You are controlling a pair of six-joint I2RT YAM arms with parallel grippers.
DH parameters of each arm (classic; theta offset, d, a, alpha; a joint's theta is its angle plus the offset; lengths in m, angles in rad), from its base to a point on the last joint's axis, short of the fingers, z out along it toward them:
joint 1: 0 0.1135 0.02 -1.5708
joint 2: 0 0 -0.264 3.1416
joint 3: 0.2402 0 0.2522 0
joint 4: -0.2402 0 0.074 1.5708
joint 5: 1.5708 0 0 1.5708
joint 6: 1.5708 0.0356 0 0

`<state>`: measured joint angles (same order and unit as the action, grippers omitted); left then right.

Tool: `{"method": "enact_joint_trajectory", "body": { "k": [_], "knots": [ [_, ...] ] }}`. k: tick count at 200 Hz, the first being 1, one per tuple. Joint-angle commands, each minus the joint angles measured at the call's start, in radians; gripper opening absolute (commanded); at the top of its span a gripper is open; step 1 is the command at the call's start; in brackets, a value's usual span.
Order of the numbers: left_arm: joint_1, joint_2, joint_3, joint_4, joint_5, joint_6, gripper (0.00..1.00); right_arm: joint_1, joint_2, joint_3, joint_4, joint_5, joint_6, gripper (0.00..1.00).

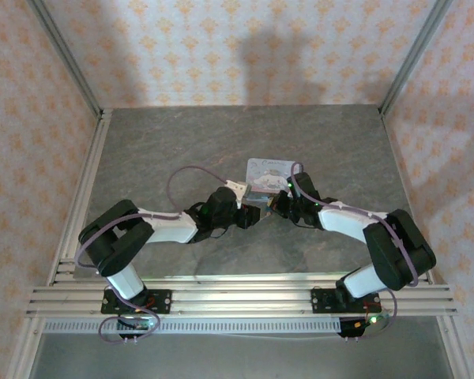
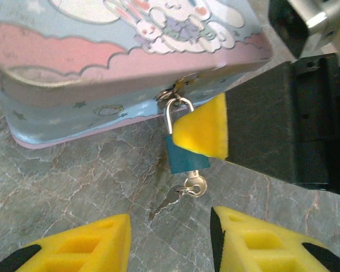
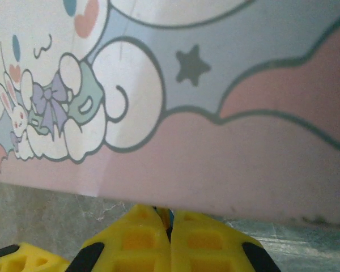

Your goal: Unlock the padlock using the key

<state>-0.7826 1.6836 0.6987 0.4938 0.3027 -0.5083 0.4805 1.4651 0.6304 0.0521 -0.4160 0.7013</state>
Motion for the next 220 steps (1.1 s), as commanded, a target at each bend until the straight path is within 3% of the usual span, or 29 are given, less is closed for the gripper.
{"method": "enact_joint_trajectory", "body": {
  "k": [1, 36, 69, 162, 220],
  "knots": [
    [0.008, 0.041, -0.007, 0.090, 0.018, -0.077, 0.41, -0.013, 0.026, -0.015, -0.060, 0.015, -0.032, 0.00],
    [0.040, 0.113, -0.037, 0.287, 0.063, -0.252, 0.43, -0.075, 0.038, -0.104, 0.179, -0.142, 0.104, 0.00],
    [0.078, 0.207, -0.039, 0.508, 0.124, -0.433, 0.43, -0.101, 0.048, -0.119, 0.251, -0.214, 0.184, 0.00],
    [0.075, 0.385, 0.005, 0.780, 0.152, -0.710, 0.41, -0.109, 0.047, -0.118, 0.323, -0.278, 0.334, 0.00],
    [0.053, 0.403, 0.032, 0.805, 0.145, -0.784, 0.36, -0.109, 0.075, -0.145, 0.393, -0.277, 0.399, 0.00]
  ]
}}
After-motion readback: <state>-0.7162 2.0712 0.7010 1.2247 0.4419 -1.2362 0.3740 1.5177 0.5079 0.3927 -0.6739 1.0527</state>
